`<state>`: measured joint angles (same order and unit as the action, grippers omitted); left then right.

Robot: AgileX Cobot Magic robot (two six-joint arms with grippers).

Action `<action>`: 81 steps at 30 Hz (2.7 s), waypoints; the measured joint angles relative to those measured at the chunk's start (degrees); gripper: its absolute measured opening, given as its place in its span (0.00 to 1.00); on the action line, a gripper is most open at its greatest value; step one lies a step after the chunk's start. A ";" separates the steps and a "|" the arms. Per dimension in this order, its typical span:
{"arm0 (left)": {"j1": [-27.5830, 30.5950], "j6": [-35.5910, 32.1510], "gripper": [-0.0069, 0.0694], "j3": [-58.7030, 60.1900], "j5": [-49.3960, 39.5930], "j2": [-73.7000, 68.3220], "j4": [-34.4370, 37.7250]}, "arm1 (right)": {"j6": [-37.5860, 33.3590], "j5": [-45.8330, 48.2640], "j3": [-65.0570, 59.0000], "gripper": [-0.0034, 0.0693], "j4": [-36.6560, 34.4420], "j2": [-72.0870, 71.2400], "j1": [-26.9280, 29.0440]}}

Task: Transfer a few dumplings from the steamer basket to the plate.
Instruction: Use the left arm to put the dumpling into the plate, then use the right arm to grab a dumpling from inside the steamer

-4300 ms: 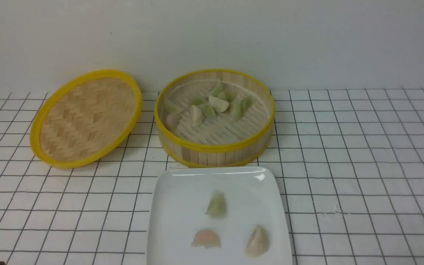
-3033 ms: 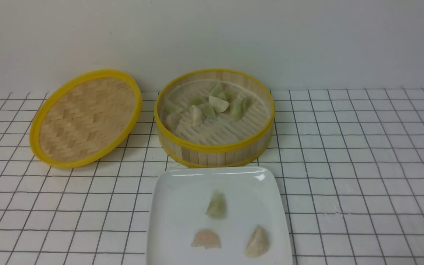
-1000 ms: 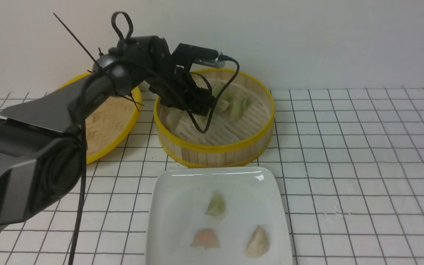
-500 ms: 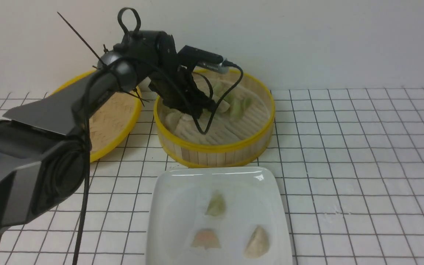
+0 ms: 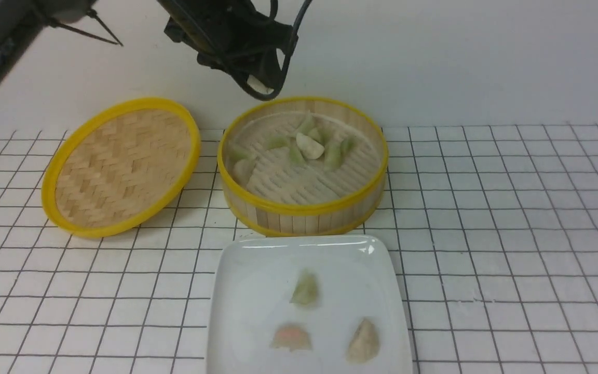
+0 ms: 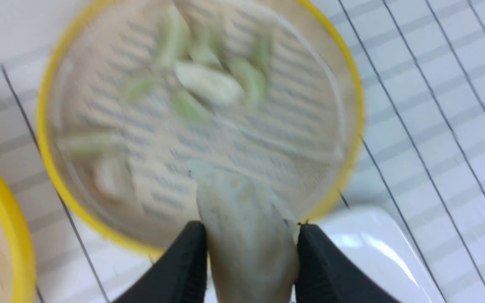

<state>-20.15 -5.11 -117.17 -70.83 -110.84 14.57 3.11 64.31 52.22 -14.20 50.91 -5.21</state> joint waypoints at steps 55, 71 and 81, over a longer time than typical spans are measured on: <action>-6.93 6.26 0.08 28.62 -1.31 42.28 -18.90 | -13.40 6.33 100.73 0.63 0.65 101.97 -16.33; -6.93 6.47 0.08 29.10 -1.52 42.71 -22.93 | -18.95 2.69 102.12 0.45 0.41 105.07 -17.05; -6.93 6.53 0.08 29.10 -1.98 42.71 -23.03 | -14.80 5.52 105.18 0.39 3.78 105.44 -17.63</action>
<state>-27.08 1.42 -88.07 -72.81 -68.13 -8.46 -11.69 69.83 157.40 -10.43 156.35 -22.85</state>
